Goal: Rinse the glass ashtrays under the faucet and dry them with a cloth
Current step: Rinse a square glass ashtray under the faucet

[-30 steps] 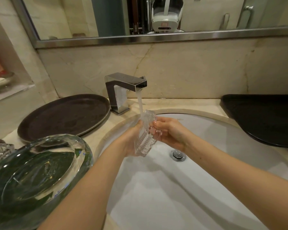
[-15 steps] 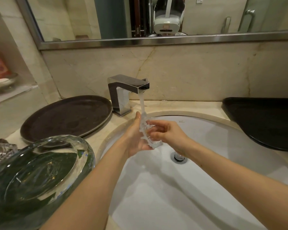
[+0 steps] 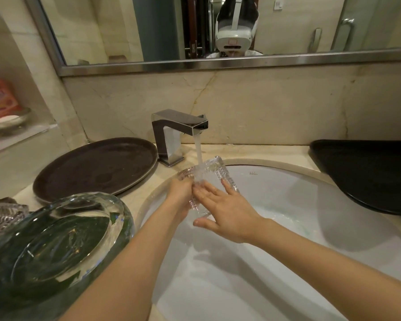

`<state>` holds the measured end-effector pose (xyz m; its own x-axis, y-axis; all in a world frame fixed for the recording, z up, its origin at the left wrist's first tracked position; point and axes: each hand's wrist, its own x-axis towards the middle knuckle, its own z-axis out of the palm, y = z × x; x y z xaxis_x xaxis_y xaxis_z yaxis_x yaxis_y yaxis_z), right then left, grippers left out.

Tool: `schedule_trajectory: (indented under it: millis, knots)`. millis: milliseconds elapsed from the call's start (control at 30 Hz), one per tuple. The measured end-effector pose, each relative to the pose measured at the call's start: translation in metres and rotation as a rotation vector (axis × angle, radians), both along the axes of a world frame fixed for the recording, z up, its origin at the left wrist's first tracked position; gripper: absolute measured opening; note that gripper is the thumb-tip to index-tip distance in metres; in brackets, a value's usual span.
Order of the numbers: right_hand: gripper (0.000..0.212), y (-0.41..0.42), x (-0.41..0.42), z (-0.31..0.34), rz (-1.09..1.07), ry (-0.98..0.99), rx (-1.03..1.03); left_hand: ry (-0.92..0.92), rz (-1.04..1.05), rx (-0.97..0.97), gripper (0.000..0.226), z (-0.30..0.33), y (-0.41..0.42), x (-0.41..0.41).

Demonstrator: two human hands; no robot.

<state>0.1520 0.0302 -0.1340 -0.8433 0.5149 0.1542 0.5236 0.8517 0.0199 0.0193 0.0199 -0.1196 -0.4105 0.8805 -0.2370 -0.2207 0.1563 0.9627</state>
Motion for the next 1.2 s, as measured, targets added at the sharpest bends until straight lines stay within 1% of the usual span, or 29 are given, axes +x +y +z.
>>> schedule_trajectory:
  millis: [33,67,100,133,200,233,267,300,333,367,400,433,500,567,600,633,733,767,800,833,867,900,933,1000,1033,1067,1100,1133,1200]
  knots:
    - [0.090,0.003,0.001,-0.001,0.031,0.012,0.043,-0.012,0.017,0.007,0.020,-0.001,0.001,-0.002]
    - [0.087,0.007,0.003,-0.005,0.073,0.069,0.116,-0.037,0.035,0.015,0.023,-0.001,0.003,-0.004]
    - [0.081,0.011,0.005,-0.008,0.090,0.179,0.194,-0.063,0.054,0.021,0.025,-0.001,0.004,-0.006]
    - [0.075,0.016,0.008,-0.009,0.078,0.335,0.229,-0.069,0.069,0.020,0.028,-0.002,0.005,-0.006]
    - [0.054,0.027,0.014,-0.007,-0.047,0.634,0.204,-0.047,0.085,-0.016,0.033,0.000,0.004,-0.006]
    - [0.036,0.030,0.014,-0.003,-0.139,0.726,0.112,-0.046,0.094,-0.044,0.032,0.001,0.004,-0.005]
    - [0.022,0.034,0.016,0.000,-0.230,0.784,-0.065,-0.065,0.100,-0.069,0.028,0.002,0.003,-0.004]
    - [0.029,0.035,0.016,0.005,-0.333,0.780,-0.334,-0.107,0.109,-0.083,0.027,0.002,0.002,-0.004]
    - [0.040,0.035,0.015,0.008,-0.392,0.746,-0.675,-0.172,0.111,-0.083,0.028,0.004,0.001,-0.003]
    - [0.044,0.034,0.015,0.009,-0.409,0.720,-0.973,-0.238,0.100,-0.083,0.029,0.005,-0.001,-0.002]
    - [0.038,0.032,0.014,0.008,-0.397,0.730,-1.173,-0.299,0.083,-0.088,0.029,0.006,-0.002,-0.001]
    - [0.029,0.030,0.013,0.008,-0.374,0.773,-1.287,-0.340,0.055,-0.098,0.027,0.008,-0.003,0.000]
    - [0.015,0.028,0.012,0.012,-0.364,0.908,-1.361,-0.353,0.016,-0.080,0.023,0.009,-0.005,0.000]
    - [0.013,0.033,0.012,0.014,-0.395,1.002,-1.295,-0.231,0.003,-0.036,0.022,0.008,-0.003,0.001]
    - [0.012,0.036,0.012,0.015,-0.410,1.023,-1.245,-0.101,0.009,-0.035,0.024,0.008,-0.003,0.002]
    - [0.012,0.037,0.012,0.016,-0.422,1.028,-1.191,0.057,0.030,-0.052,0.024,0.006,-0.003,0.003]
    - [0.014,0.039,0.010,0.015,-0.456,1.017,-1.004,0.559,0.085,-0.138,0.010,0.003,-0.006,0.002]
    - [0.019,0.038,0.009,0.014,-0.468,1.009,-0.936,0.684,0.079,-0.184,0.015,0.002,-0.008,0.000]
    - [0.025,0.038,0.009,0.012,-0.477,0.995,-0.838,0.751,0.075,-0.234,0.026,-0.001,-0.008,-0.001]
    - [0.029,0.038,0.010,0.009,-0.475,0.967,-0.706,0.756,0.077,-0.266,0.034,-0.002,-0.008,-0.001]
    - [0.030,0.037,0.010,0.007,-0.468,0.926,-0.562,0.704,0.076,-0.272,0.039,-0.001,-0.008,0.001]
    - [0.031,0.035,0.011,0.004,-0.458,0.887,-0.423,0.594,0.067,-0.262,0.041,0.001,-0.008,0.003]
    - [0.032,0.033,0.013,0.002,-0.442,0.863,-0.296,0.434,0.033,-0.245,0.045,0.005,-0.008,0.006]
    - [0.037,0.027,0.014,-0.001,-0.379,0.823,-0.109,0.027,-0.124,-0.180,0.060,0.012,-0.007,0.012]
    - [0.041,0.023,0.013,-0.001,-0.333,0.787,-0.048,-0.172,-0.196,-0.149,0.069,0.013,-0.007,0.012]
    - [0.045,0.020,0.011,-0.003,-0.274,0.733,-0.005,-0.331,-0.226,-0.126,0.078,0.013,-0.006,0.010]
    - [0.049,0.016,0.008,-0.005,-0.206,0.674,0.032,-0.451,-0.224,-0.102,0.081,0.012,-0.006,0.008]
    - [0.050,0.014,0.005,-0.008,-0.142,0.624,0.063,-0.537,-0.197,-0.074,0.075,0.012,-0.007,0.007]
    - [0.048,0.013,0.004,-0.015,-0.026,0.536,0.077,-0.647,-0.102,-0.002,0.048,0.009,-0.007,0.005]
